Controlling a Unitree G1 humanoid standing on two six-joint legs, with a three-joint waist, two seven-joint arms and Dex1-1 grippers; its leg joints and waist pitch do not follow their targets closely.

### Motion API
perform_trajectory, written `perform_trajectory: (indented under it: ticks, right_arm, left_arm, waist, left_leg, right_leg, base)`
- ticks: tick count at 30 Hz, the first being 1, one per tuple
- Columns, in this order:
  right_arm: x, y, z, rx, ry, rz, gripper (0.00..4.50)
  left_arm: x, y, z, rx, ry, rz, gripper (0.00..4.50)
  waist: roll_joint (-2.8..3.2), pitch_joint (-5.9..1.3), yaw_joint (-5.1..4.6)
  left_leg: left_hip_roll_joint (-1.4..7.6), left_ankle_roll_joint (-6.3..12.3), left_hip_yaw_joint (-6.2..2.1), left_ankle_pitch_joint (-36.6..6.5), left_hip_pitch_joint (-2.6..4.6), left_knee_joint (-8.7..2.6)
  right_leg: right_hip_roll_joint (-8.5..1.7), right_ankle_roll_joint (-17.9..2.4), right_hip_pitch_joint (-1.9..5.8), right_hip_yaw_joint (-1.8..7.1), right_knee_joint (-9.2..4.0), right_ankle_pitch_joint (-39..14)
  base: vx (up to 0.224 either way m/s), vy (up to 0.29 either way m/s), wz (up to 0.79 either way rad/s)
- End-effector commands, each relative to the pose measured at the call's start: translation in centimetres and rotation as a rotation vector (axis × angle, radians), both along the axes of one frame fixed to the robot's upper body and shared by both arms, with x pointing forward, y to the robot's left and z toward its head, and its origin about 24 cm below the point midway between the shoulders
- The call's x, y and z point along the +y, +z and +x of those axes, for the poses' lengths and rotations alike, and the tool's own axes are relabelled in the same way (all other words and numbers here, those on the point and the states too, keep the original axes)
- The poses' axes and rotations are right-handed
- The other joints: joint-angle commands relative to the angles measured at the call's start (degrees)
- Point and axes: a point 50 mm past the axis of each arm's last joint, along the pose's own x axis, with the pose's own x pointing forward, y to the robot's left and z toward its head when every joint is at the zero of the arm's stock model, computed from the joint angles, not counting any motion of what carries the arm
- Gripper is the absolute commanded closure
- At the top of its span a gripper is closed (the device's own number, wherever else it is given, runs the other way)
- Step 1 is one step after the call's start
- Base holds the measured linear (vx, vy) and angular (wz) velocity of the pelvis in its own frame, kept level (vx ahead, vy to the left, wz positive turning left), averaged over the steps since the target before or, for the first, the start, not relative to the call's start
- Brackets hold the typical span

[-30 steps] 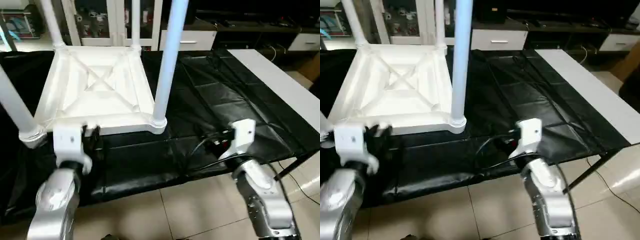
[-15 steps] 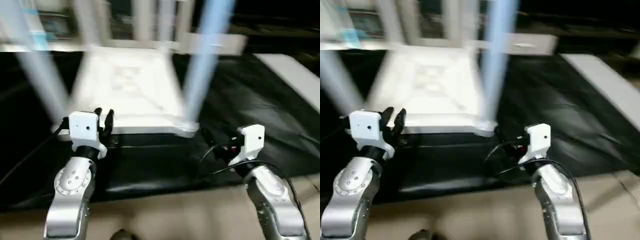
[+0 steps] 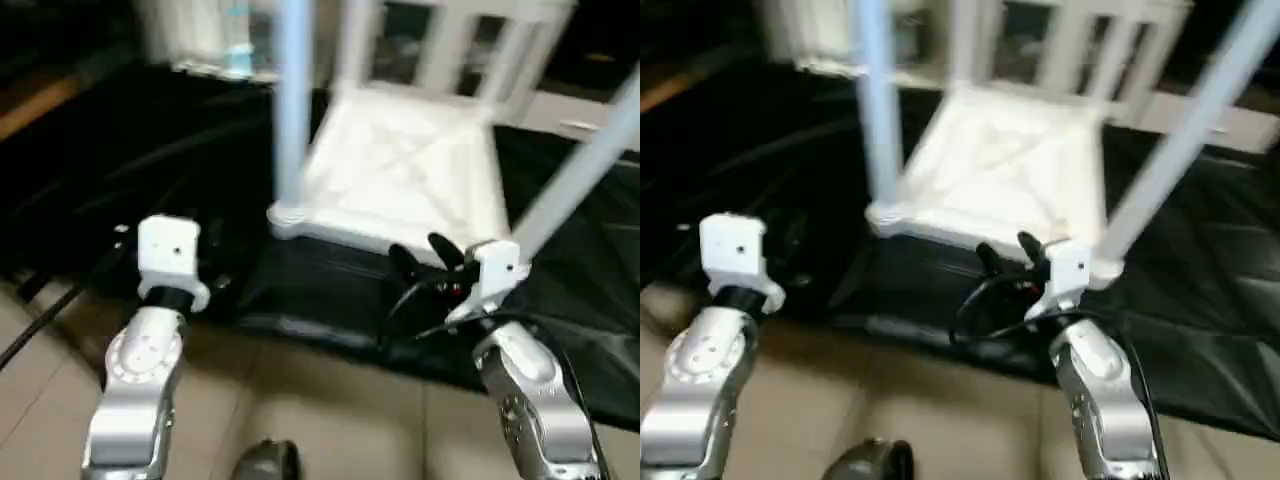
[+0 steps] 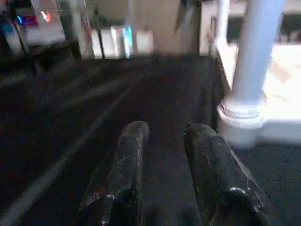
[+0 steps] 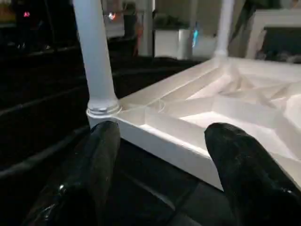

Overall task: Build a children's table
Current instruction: Rotate leg to tighten

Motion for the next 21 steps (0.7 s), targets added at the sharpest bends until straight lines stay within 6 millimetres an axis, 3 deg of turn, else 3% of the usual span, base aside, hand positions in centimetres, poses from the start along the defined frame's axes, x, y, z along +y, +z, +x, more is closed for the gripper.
perform_trajectory:
  ticks: [1, 2, 3, 4, 5, 6, 7, 8, 9, 10, 11, 12, 13, 14, 15, 16, 17, 18, 19, 20, 21]
  right_arm:
    - [-1.1, -0.1, -0.1, 0.004, -0.05, -0.006, 1.27]
    - [-1.3, -0.1, 0.0, 0.003, -0.064, -0.008, 1.27]
    - [-1.3, -0.1, 0.0, 0.003, -0.064, -0.008, 1.27]
    - [-1.7, 0.0, 0.1, 0.004, -0.091, -0.015, 1.27]
    - [-1.8, 0.0, 0.1, 0.008, -0.107, -0.02, 1.27]
    - [-1.9, -0.1, 0.1, 0.015, -0.118, -0.018, 1.27]
    - [-1.9, -0.1, 0.1, 0.016, -0.12, -0.021, 1.27]
    - [-1.9, -0.1, 0.1, 0.015, -0.12, -0.024, 1.27]
    - [-1.8, -0.1, 0.1, 0.015, -0.115, -0.02, 1.27]
    - [-1.8, -0.1, 0.0, 0.015, -0.112, -0.015, 1.27]
    - [-1.7, -0.1, -0.1, 0.018, -0.109, -0.013, 1.27]
    - [-1.5, -0.2, -0.2, 0.028, -0.091, 0.013, 1.27]
    - [-1.4, -0.4, -0.3, 0.035, -0.076, 0.012, 1.27]
    - [-1.3, -0.4, -0.3, 0.038, -0.067, 0.006, 1.27]
    - [-1.2, -0.4, -0.4, 0.04, -0.064, 0.0, 1.27]
    - [-1.2, -0.5, -0.4, 0.039, -0.06, -0.009, 1.27]
    - [-1.2, -0.4, -0.4, 0.037, -0.06, -0.013, 1.27]
    - [-1.2, -0.4, -0.4, 0.036, -0.061, -0.014, 1.27]
    - [-1.2, -0.3, -0.3, 0.032, -0.064, -0.015, 1.27]
    - [-1.2, -0.3, -0.3, 0.032, -0.064, -0.015, 1.27]
    - [-1.3, -0.2, -0.2, 0.029, -0.069, -0.016, 1.27]
  left_arm:
    - [-0.6, 0.4, 0.4, -0.001, -0.026, 0.007, 2.9]
    - [-0.5, 0.3, 0.4, 0.02, -0.027, 0.012, 2.9]
    - [-0.5, 0.3, 0.4, 0.02, -0.027, 0.012, 2.9]
    - [-0.8, 0.3, 0.6, 0.021, -0.091, -0.02, 2.9]
    - [-0.8, 0.5, 0.6, 0.007, -0.103, -0.022, 2.9]
    - [-0.9, 0.8, 0.7, -0.015, -0.123, -0.014, 2.9]
    - [-0.9, 1.0, 0.8, -0.028, -0.13, -0.007, 2.9]
    - [-1.0, 1.1, 0.8, -0.033, -0.133, -0.006, 2.9]
    - [-1.0, 1.2, 1.0, -0.035, -0.133, -0.022, 2.9]
    - [-1.0, 1.3, 1.1, -0.034, -0.132, -0.036, 2.9]
    - [-0.9, 1.4, 1.4, -0.043, -0.117, -0.028, 2.9]
    - [-1.1, 1.6, 1.7, -0.056, -0.132, -0.042, 2.9]
    - [-1.1, 1.5, 1.9, -0.057, -0.129, -0.017, 2.9]
    - [-1.0, 1.5, 2.0, -0.054, -0.126, 0.002, 2.9]
    - [-1.0, 1.4, 2.1, -0.052, -0.121, 0.017, 2.9]
    - [-1.0, 1.4, 2.1, -0.048, -0.132, -0.003, 2.9]
    - [-1.0, 1.3, 2.1, -0.049, -0.135, -0.014, 2.9]
    - [-1.0, 1.3, 2.1, -0.049, -0.139, -0.026, 2.9]
    - [-1.0, 1.2, 2.0, -0.045, -0.14, -0.031, 2.9]
    - [-1.0, 1.2, 2.0, -0.045, -0.14, -0.031, 2.9]
    - [-1.0, 1.0, 1.9, -0.042, -0.135, -0.031, 2.9]
  waist:
    - [0.09, -1.4, -2.31]
    - [1.42, -2.22, -3.28]
    - [3.61, -1.68, -5.05]
    - [3.36, -2.02, -5.55]
    - [2.78, -1.68, -6.56]
    - [2.1, -1.84, -6.9]
    - [0.75, -1.48, -7.02]
    - [0.37, -1.18, -7.2]
    - [-1.17, -1.19, -7.54]
    - [-1.23, -1.35, -7.55]
    - [-0.8, -1.2, -7.83]
    - [-0.35, -0.97, -8.11]
    - [1.51, -1.3, -8.68]
    - [2.01, -1.2, -8.95]
    - [2.36, -1.27, -7.99]
    - [1.04, -1.5, -7.33]
    - [-1.75, 0.02, -8.14]
    - [-2.24, 0.07, -8.72]
    - [-2.17, -0.37, -7.9]
    - [-1.64, 0.05, -7.23]
    - [0.23, -0.98, -7.42]
  left_leg:
    - [5.58, -4.93, -4.19, -11.22, 4.0, -2.34]
    - [7.63, -6.62, -5.06, -18.3, 5.68, -6.97]
    - [10.52, -8.58, -7.43, -47.28, 4.87, -16.54]
    - [9.45, -6.26, -7.44, -53.89, 4.42, -18.52]
    - [7.69, -5.57, -5.97, -52.56, 4.52, -18.91]
    - [7.28, -5.86, -5.82, -49.97, 4.43, -18.52]
    - [6.24, -6.76, -4.82, -42.12, 3.79, -16.78]
    - [6.0, -6.94, -4.19, -39.0, 3.97, -16.0]
    - [5.63, -5.83, -2.92, -31.1, 5.54, -13.43]
    - [5.71, -4.43, -2.42, -26.13, 6.71, -12.02]
    - [6.03, -1.93, -1.44, -17.73, 7.71, -11.63]
    - [6.63, -2.09, -1.65, -19.16, 6.92, -13.47]
    - [8.13, -3.97, -2.59, -28.24, 5.21, -17.52]
    - [8.6, -5.25, -2.62, -36.62, 4.15, -20.39]
    - [8.07, -7.37, -1.39, -48.34, 2.85, -24.26]
    - [9.24, -7.36, 1.64, -47.83, 6.44, -23.48]
    - [6.76, -8.0, 2.71, -40.56, 13.64, -12.94]
    - [4.42, -5.02, 3.64, -27.89, 15.77, -4.7]
    - [4.44, 0.99, 0.58, -8.35, 8.31, -4.1]
    - [5.55, 0.46, 0.5, -9.39, 7.3, -6.45]
    - [6.73, -2.69, 0.91, -21.41, 11.52, -12.64]
  right_leg:
    - [-10.95, -6.52, 0.89, 4.11, -12.95, -34.75]
    - [-7.39, -6.26, 1.06, 2.08, -10.81, -27.55]
    - [-2.73, -2.82, 0.45, 1.22, -4.1, -11.47]
    - [-1.87, -2.08, 2.12, 0.92, -2.04, 2.85]
    - [-2.38, -2.45, 2.37, 1.24, -3.18, 4.34]
    - [-3.54, -2.08, 3.05, 2.14, -4.67, 1.95]
    - [-6.68, -2.22, 3.09, 4.1, -9.36, -11.12]
    - [-8.35, -2.3, 2.91, 4.4, -11.57, -21.84]
    - [-10.28, -1.52, 2.14, 4.31, -15.39, -39.32]
    - [-11.46, -1.95, 1.87, 4.39, -16.81, -42.4]
    - [-11.3, -2.14, 2.55, 2.24, -18.85, -41.33]
    - [-9.99, -1.86, 3.4, 1.1, -18.29, -37.35]
    - [-6.47, -0.99, 5.71, -0.33, -14.37, -24.57]
    - [-4.7, -1.02, 7.0, -0.89, -10.88, -18.0]
    - [-1.78, -1.57, 8.58, -1.03, -5.1, -5.36]
    - [-2.24, -0.89, 5.78, 1.61, -4.65, -9.4]
    - [-6.63, -1.54, -2.35, 3.52, -17.47, -42.87]
    - [-10.01, -2.75, -3.9, 3.71, -21.97, -54.79]
    - [-12.95, -6.6, 4.98, 8.16, -20.51, -55.91]
    - [-12.63, -5.53, 6.81, 7.14, -19.76, -54.22]
    - [-6.43, -4.78, 5.22, 3.32, -16.72, -41.07]
  base:
    - [-0.098, 0.087, -0.16]
    - [-0.098, 0.087, -0.16]
    - [-0.136, 0.084, 0.01]
    - [-0.159, 0.06, 0.01]
    - [-0.159, 0.06, 0.01]
    - [-0.113, 0.031, -0.07]
    - [-0.128, -0.008, -0.19]
    - [-0.128, -0.008, -0.19]
    - [-0.107, -0.032, -0.12]
    - [-0.117, -0.03, -0.05]
    - [-0.117, -0.03, -0.05]
    - [-0.092, -0.011, -0.11]
    - [-0.052, 0.016, -0.16]
    - [-0.052, 0.016, -0.16]
    - [-0.072, 0.013, -0.03]
    - [0.011, -0.062, 0.04]
    - [0.011, -0.062, 0.04]
    - [0.03, -0.056, -0.28]
    - [0.066, 0.065, -0.63]
    - [0.066, 0.065, -0.63]
    - [0.051, 0.097, -0.46]
